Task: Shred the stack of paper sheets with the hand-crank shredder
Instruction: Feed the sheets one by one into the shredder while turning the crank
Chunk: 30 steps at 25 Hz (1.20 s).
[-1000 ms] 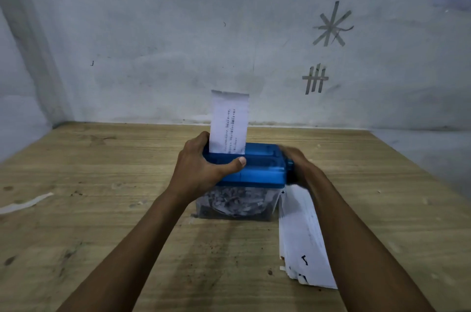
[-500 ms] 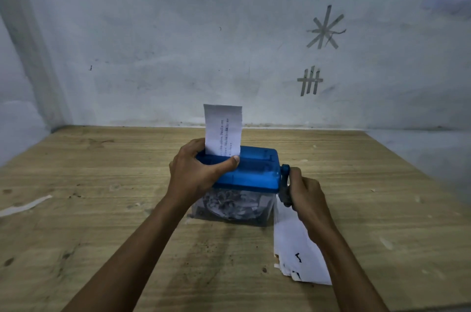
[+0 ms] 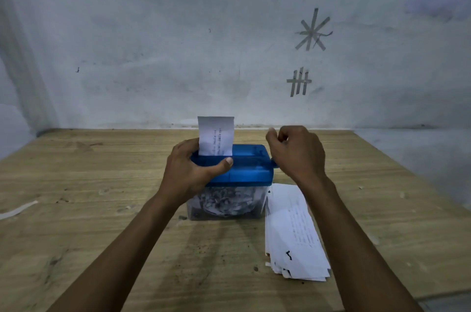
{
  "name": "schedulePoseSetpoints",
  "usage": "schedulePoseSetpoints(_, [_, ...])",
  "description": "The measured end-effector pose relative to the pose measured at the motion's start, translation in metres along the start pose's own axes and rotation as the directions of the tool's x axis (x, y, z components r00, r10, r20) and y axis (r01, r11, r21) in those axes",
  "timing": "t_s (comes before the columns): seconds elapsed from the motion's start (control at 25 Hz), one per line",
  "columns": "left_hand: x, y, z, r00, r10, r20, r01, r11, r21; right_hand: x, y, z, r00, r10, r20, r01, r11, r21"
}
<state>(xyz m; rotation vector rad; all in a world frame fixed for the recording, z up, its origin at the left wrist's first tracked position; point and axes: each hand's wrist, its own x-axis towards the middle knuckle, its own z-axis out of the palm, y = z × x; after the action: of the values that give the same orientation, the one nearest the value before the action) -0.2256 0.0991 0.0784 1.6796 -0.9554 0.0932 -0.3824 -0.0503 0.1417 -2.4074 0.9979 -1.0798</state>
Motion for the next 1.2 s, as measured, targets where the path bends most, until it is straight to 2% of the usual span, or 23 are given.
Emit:
schedulePoseSetpoints(0.12, [0.002,0.002,-0.002,1.000,0.000,0.021,0.001,0.999,-0.036,0.044,0.001,0.011,0.987,0.024,0.162,-0.024,1.000,-0.002])
schedulePoseSetpoints(0.2, [0.001,0.000,-0.002,1.000,-0.017,0.008,0.017,0.999,-0.036,0.064,0.007,0.027,0.943,0.077,0.324,-0.126,0.983,0.133])
schedulePoseSetpoints(0.24, [0.000,-0.001,-0.001,1.000,-0.020,0.000,0.020,0.999,-0.042,0.067,0.014,0.037,0.908,0.122,0.400,-0.227,0.947,0.226])
schedulePoseSetpoints(0.28, [-0.001,-0.001,-0.001,1.000,-0.015,-0.005,0.015,0.998,-0.055,0.066,0.023,0.048,0.862,0.178,0.475,-0.355,0.881,0.314])
schedulePoseSetpoints(0.36, [-0.002,0.001,0.000,1.000,-0.001,-0.009,0.000,0.997,-0.081,0.048,0.046,0.073,0.744,0.261,0.615,-0.601,0.664,0.445])
schedulePoseSetpoints(0.4, [-0.003,0.002,0.000,1.000,0.004,-0.009,-0.005,0.996,-0.086,0.036,0.056,0.084,0.696,0.266,0.667,-0.677,0.553,0.486])
schedulePoseSetpoints(0.44, [-0.004,0.001,0.000,1.000,0.004,-0.013,-0.006,0.996,-0.086,0.025,0.062,0.091,0.673,0.265,0.690,-0.709,0.497,0.501])
schedulePoseSetpoints(0.56, [-0.006,-0.001,0.002,0.998,-0.033,-0.050,0.034,0.999,0.014,0.005,0.061,0.090,0.658,0.353,0.665,-0.744,0.441,0.501])
schedulePoseSetpoints(0.6, [-0.006,-0.001,0.003,0.997,-0.050,-0.061,0.056,0.994,0.090,0.002,0.059,0.084,0.677,0.378,0.631,-0.730,0.455,0.510])
schedulePoseSetpoints(0.68, [-0.005,0.001,0.003,0.994,-0.071,-0.088,0.087,0.978,0.192,-0.006,0.053,0.068,0.746,0.336,0.575,-0.650,0.552,0.522])
schedulePoseSetpoints(0.76, [-0.005,0.005,0.002,0.990,-0.079,-0.113,0.101,0.975,0.199,-0.020,0.050,0.053,0.799,0.262,0.541,-0.553,0.673,0.491])
schedulePoseSetpoints(0.88, [-0.006,0.006,0.004,0.991,-0.076,-0.113,0.097,0.977,0.190,-0.035,0.046,0.042,0.849,0.284,0.445,-0.492,0.730,0.473])
schedulePoseSetpoints(0.96, [-0.008,0.008,0.004,0.991,-0.078,-0.110,0.098,0.977,0.191,-0.036,0.044,0.036,0.852,0.299,0.429,-0.490,0.743,0.456])
schedulePoseSetpoints(1.0, [-0.008,0.009,0.003,0.991,-0.075,-0.108,0.095,0.975,0.200,-0.035,0.044,0.032,0.832,0.314,0.458,-0.515,0.744,0.425])
schedulePoseSetpoints(1.12, [-0.007,0.011,0.000,0.997,-0.040,-0.071,0.057,0.967,0.247,-0.030,0.041,0.014,0.722,0.348,0.598,-0.596,0.752,0.282])
schedulePoseSetpoints(1.16, [-0.006,0.012,0.000,0.998,-0.029,-0.062,0.044,0.963,0.265,-0.026,0.037,0.005,0.720,0.344,0.603,-0.583,0.771,0.257])
schedulePoseSetpoints(1.2, [-0.004,0.011,-0.001,0.998,-0.021,-0.055,0.036,0.959,0.280,-0.021,0.032,-0.003,0.748,0.329,0.576,-0.542,0.803,0.246])
